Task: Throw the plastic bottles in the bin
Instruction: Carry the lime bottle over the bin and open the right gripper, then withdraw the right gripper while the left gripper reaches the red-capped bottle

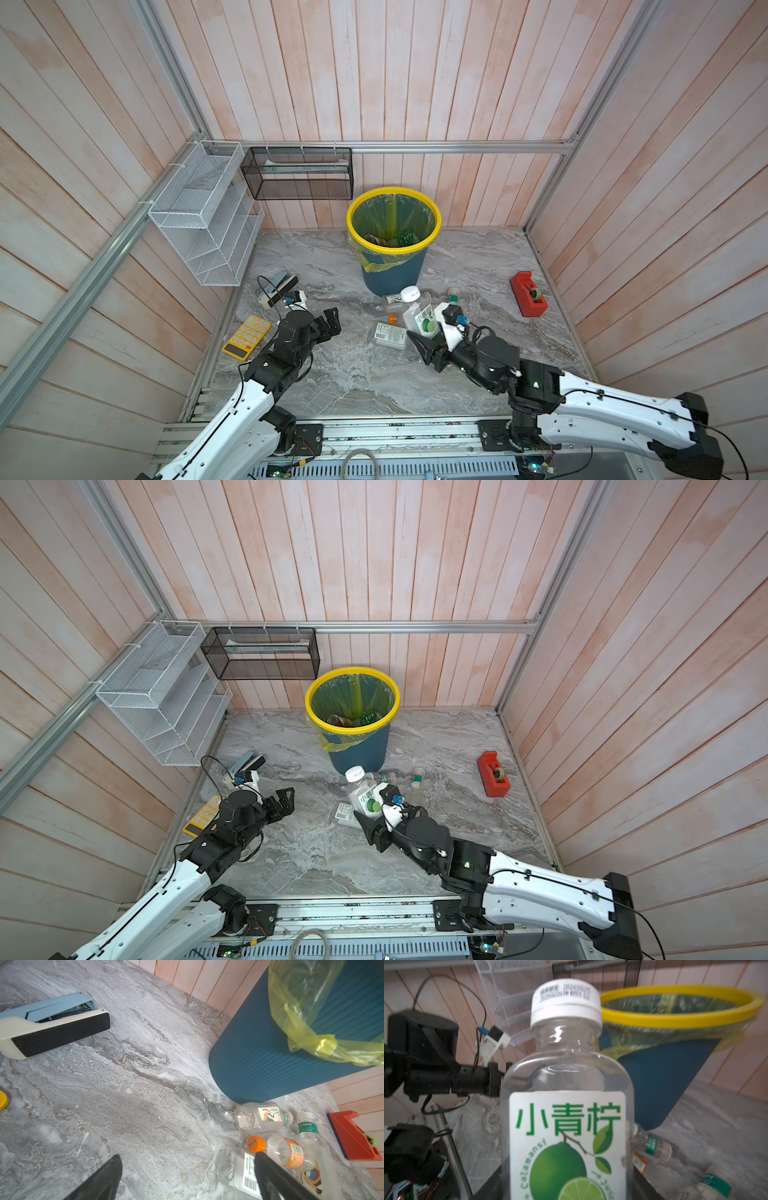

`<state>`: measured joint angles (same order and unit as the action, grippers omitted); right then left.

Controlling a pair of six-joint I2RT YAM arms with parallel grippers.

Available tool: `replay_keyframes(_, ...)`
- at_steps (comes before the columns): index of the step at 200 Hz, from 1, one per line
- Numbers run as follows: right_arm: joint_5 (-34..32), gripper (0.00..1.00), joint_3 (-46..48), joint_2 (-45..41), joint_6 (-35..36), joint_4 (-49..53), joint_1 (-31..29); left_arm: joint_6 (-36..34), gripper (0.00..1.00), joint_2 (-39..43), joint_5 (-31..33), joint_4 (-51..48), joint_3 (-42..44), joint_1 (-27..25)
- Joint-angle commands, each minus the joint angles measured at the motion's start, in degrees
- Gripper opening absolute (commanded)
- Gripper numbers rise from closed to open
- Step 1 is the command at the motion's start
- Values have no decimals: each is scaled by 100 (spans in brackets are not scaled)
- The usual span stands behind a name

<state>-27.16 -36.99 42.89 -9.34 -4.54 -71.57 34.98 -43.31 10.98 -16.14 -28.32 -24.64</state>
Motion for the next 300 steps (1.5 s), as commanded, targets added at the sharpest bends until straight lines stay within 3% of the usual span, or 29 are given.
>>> replay_keyframes(1,-905,46,-53,-242,1031,-1175,100,-175,100,11,-23,99,71,35)
replay_keyframes(29,-513,46,-1088,401,1077,-922,1003,-208,100,-126,-192,154,73,-2)
replay_keyframes(77,1930,50,-3240,2713,483,-426,2979,-373,100,-291,-71,207,-9,-475)
replay_keyframes(86,2471,54,-3901,3311,351,9,3185,-378,100,-386,13,132,-72,-571)
replay_keyframes(100,2668,64,-4758,4116,263,886,3238,-396,100,-545,28,30,-158,-646)
replay_keyframes(118,2305,83,-5230,4547,228,1433,3257,-404,100,-631,68,-86,-204,-685)
replay_keyframes(132,1993,100,-5037,4297,192,1273,3332,-418,100,-576,216,-121,-216,-760)
replay_keyframes(164,1483,100,-4472,3270,203,1042,3499,-570,100,-387,827,-170,-349,-1334)
replay_keyframes(218,1142,100,-2515,1749,-117,978,3919,-1099,100,-727,1658,96,-666,-2488)
replay_keyframes(268,1414,99,-387,558,-948,894,4723,-2523,100,-1678,1145,667,-1083,-3473)
replay_keyframes(300,1759,99,707,-16,-1427,669,5613,-3493,100,-2591,686,703,-1667,-3838)
